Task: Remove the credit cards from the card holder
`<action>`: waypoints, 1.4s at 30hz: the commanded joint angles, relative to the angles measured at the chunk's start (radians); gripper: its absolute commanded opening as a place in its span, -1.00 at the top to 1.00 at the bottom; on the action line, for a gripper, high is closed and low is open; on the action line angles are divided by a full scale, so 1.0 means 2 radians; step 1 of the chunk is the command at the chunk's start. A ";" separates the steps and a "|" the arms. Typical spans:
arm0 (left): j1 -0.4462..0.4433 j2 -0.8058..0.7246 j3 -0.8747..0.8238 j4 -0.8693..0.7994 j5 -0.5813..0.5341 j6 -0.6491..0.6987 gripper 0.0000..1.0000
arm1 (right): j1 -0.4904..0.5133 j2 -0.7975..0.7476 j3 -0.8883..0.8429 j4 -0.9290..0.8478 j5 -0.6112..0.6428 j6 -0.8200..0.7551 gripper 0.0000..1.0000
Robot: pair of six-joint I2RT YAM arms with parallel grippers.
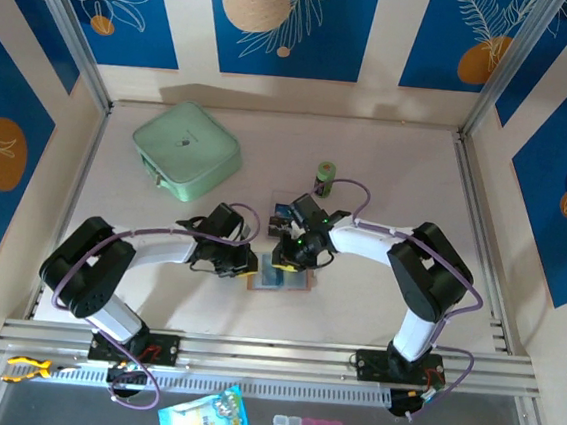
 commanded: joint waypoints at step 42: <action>-0.048 0.020 0.043 -0.071 -0.052 0.017 0.95 | -0.022 -0.076 -0.077 0.025 -0.044 0.028 0.42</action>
